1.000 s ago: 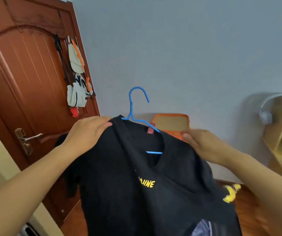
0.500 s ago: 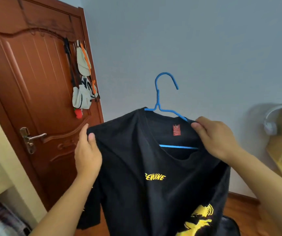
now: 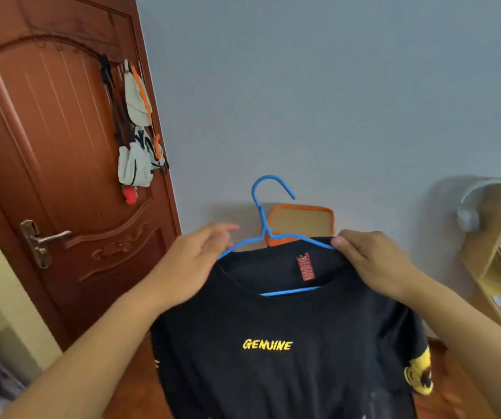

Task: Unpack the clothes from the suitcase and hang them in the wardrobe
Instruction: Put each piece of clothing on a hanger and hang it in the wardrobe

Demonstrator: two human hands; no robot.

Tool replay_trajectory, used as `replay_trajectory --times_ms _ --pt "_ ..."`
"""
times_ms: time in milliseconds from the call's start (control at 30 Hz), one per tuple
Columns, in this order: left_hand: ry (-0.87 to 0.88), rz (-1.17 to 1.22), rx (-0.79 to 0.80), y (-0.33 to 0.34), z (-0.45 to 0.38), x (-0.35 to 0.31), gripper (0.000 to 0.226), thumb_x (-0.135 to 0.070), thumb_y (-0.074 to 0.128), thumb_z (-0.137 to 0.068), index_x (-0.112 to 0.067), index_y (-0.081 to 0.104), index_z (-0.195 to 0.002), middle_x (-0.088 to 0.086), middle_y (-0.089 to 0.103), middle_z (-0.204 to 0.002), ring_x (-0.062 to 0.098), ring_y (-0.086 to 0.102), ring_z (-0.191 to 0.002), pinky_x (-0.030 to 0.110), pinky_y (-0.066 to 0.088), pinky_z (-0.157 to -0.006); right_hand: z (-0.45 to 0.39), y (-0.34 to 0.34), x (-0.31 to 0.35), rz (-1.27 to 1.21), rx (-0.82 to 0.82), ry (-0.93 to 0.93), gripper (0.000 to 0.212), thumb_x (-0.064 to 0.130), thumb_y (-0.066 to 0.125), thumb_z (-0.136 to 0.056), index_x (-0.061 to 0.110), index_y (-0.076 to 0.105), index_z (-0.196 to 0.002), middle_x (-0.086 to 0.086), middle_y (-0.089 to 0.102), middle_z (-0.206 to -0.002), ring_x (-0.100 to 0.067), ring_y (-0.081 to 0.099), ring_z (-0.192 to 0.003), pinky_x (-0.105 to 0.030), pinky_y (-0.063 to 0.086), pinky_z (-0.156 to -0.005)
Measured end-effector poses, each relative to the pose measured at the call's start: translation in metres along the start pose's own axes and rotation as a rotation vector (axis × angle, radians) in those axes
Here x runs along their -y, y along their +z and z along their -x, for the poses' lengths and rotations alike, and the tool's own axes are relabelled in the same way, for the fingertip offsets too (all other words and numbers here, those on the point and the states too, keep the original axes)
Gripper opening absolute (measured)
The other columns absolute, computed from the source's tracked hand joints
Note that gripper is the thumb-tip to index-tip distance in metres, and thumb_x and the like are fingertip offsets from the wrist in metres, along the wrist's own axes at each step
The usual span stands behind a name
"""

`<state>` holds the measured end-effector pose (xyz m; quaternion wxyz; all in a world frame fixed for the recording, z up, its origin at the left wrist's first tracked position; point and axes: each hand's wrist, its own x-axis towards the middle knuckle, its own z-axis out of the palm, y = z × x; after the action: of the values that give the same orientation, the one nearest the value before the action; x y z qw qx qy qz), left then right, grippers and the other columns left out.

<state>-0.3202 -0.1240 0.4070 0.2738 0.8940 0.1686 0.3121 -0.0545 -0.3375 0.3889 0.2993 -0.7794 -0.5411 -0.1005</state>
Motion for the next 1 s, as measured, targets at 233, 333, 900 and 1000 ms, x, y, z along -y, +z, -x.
replay_trajectory --times_ms 233,333,900,1000 --pt "0.518 -0.468 0.118 0.04 0.003 -0.021 0.03 -0.029 0.038 -0.101 -0.041 0.049 -0.126 -0.004 0.069 -0.085 0.024 0.066 -0.069 0.035 0.052 -0.054 0.003 -0.006 0.013 -0.079 0.09 0.021 0.046 0.059 0.031 -0.097 0.025 0.044 -0.068 -0.006 0.053 -0.061 -0.024 0.049 -0.061 -0.045 0.044 -0.067" --pt "0.534 -0.574 0.075 0.043 -0.001 -0.03 0.032 -0.014 0.046 -0.098 -0.034 0.054 -0.121 -0.004 0.065 -0.078 0.025 0.059 -0.057 0.031 0.043 -0.046 -0.001 -0.006 0.022 -0.217 0.202 0.121 0.05 0.05 0.033 -0.103 0.018 0.062 -0.078 0.009 0.062 -0.077 -0.01 0.054 -0.072 -0.034 0.043 -0.075" --pt "0.13 -0.6 -0.033 -0.058 0.045 0.023 0.04 -0.038 0.045 -0.106 -0.014 0.07 -0.126 0.009 0.076 -0.109 0.027 0.074 -0.099 0.047 0.061 -0.085 0.009 0.072 -0.027 -0.533 -0.107 0.276 0.04 0.028 0.043 -0.106 0.01 0.063 -0.076 0.003 0.058 -0.07 -0.012 0.053 -0.07 -0.019 0.035 -0.06" --pt "0.072 -0.581 -0.094 -0.073 0.068 0.024 0.031 -0.042 0.043 -0.105 -0.024 0.065 -0.118 0.001 0.075 -0.096 0.021 0.072 -0.087 0.043 0.059 -0.076 -0.011 0.085 -0.002 -0.468 -0.081 0.122 0.056 0.042 0.033 -0.104 0.003 0.063 -0.079 -0.003 0.055 -0.082 -0.018 0.051 -0.085 -0.027 0.034 -0.07"
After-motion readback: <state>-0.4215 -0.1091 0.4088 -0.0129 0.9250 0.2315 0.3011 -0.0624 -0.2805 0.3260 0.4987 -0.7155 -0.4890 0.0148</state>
